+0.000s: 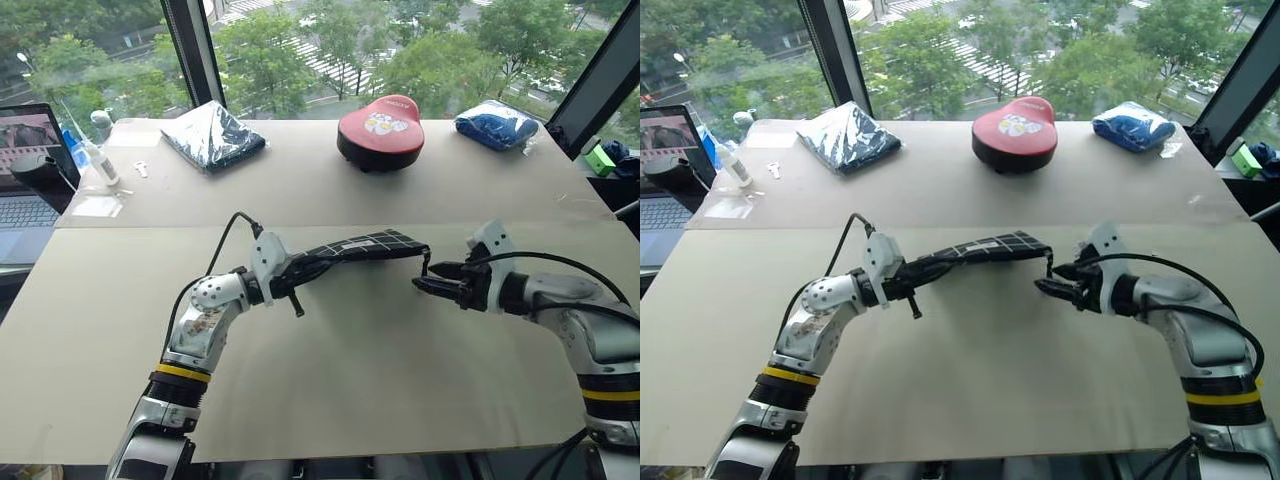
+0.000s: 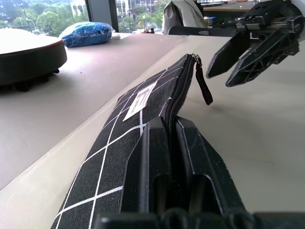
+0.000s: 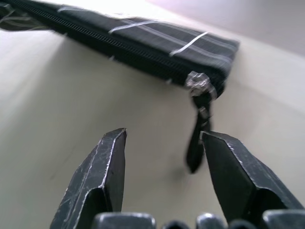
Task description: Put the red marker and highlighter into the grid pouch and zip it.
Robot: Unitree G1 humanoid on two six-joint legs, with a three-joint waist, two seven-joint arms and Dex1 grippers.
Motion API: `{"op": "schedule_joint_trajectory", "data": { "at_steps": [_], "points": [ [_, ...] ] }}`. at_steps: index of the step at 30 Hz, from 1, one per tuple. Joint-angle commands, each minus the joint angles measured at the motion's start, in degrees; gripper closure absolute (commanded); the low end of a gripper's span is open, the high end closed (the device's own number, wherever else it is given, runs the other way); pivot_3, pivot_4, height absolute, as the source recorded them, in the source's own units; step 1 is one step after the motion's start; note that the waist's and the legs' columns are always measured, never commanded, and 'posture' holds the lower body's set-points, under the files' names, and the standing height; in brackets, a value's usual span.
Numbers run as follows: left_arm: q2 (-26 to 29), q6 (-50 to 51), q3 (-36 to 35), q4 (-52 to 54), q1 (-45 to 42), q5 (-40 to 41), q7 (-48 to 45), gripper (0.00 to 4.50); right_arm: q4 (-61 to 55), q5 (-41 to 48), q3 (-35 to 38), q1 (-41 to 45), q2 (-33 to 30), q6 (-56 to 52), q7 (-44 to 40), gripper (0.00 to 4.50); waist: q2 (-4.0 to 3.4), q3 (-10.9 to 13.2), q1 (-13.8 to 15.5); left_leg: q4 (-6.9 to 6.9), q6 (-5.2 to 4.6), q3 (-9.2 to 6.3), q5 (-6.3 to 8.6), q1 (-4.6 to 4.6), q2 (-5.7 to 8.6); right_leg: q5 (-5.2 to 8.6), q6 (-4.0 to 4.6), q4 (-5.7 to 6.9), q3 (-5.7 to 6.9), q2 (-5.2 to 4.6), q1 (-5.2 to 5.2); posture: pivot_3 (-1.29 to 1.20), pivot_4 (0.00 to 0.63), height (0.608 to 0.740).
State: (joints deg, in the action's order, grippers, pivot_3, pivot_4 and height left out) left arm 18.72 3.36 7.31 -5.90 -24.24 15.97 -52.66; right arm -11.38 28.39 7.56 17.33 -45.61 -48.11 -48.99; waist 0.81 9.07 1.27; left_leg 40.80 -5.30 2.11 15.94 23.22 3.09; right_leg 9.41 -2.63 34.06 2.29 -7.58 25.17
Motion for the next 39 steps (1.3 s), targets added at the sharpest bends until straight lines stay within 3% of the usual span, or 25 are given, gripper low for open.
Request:
{"op": "schedule_joint_trajectory", "data": {
  "at_steps": [1,5,9,20,22,25,27,33,39],
  "points": [
    [0.03,-4.44,0.76,1.04,0.66,0.09,-2.56,4.5,-3.15,3.47,9.7,-2.96,-5.28,-0.05,-3.39,1.75,0.0,0.0,0.15,0.01,0.0,0.0,0.0,0.0,0.0,0.0,0.0,0.0,0.0,-0.01,0.0,0.0,0.15,0.74],
    [1.14,-8.35,1.86,-0.86,0.85,-0.51,-6.27,4.5,-6.33,9.64,19.03,-7.68,-7.86,-2.13,-6.68,1.75,0.0,0.0,0.4,-0.02,-0.01,0.0,0.02,-0.02,-0.05,0.0,0.0,-0.01,0.01,0.01,0.0,0.0,0.15,0.74],
    [1.99,-13.64,3.01,-5.47,-0.12,-2.99,-8.24,4.5,-11.13,13.38,23.71,-12.24,-7.41,-4.28,-5.88,1.75,0.0,0.0,0.45,-0.01,-0.39,0.0,0.24,-0.05,-0.14,0.0,0.01,0.01,-0.02,0.0,-0.03,0.0,0.15,0.74],
    [3.7,-11.56,3.9,-4.89,-0.3,1.01,-16.99,0.56,-14.22,15.41,21.89,-16.11,-5.64,-4.36,-1.99,1.68,0.0,0.0,0.92,0.04,-0.39,0.0,0.24,-0.03,-0.14,0.0,0.0,0.0,-0.01,-0.05,-0.03,0.0,0.15,0.74],
    [7.25,-0.68,1.71,2.16,1.58,7.23,-17.62,0.04,-12.89,14.54,20.89,-16.17,-6.25,-3.34,-2.45,1.68,0.0,0.0,0.86,0.04,-0.4,0.0,0.24,-0.03,-0.14,0.0,0.0,0.01,-0.01,-0.04,-0.03,0.0,0.15,0.74],
    [13.96,18.47,-3.78,11.3,3.47,18.98,-15.61,0.04,-9.69,12.43,18.62,-15.08,-6.94,-1.15,-3.14,1.68,0.0,0.0,0.23,0.03,-0.38,0.0,0.23,-0.03,-0.19,0.01,0.0,0.02,-0.03,0.01,0.01,0.0,0.15,0.74],
    [17.44,25.88,-7.78,12.41,4.64,22.21,-12.48,0.04,-7.58,11.27,17.13,-13.96,-6.95,0.3,-3.36,1.68,-0.03,0.01,-0.24,0.03,-0.34,-0.01,0.21,-0.05,-0.22,0.02,0.0,0.04,-0.02,0.05,-0.01,0.0,0.15,0.74],
    [25.31,32.04,-19.45,10.7,13.62,19.9,-3.5,0.04,-1.05,8.08,15.04,-13.09,-6.82,4.48,-4.97,1.68,-0.04,0.02,-0.6,-0.02,-0.2,0.0,0.13,-0.22,-0.18,0.05,-0.05,0.04,-0.02,0.13,-0.14,0.0,0.15,0.74],
    [27.2,34.42,-29.06,10.8,19.25,21.52,0.44,0.04,5.71,5.57,13.19,-10.39,-7.0,7.63,-6.51,1.68,-0.05,0.05,-0.36,0.0,0.03,0.0,0.01,-0.22,-0.18,0.05,-0.05,0.02,-0.02,0.09,-0.13,0.0,0.15,0.74]
  ]
}}
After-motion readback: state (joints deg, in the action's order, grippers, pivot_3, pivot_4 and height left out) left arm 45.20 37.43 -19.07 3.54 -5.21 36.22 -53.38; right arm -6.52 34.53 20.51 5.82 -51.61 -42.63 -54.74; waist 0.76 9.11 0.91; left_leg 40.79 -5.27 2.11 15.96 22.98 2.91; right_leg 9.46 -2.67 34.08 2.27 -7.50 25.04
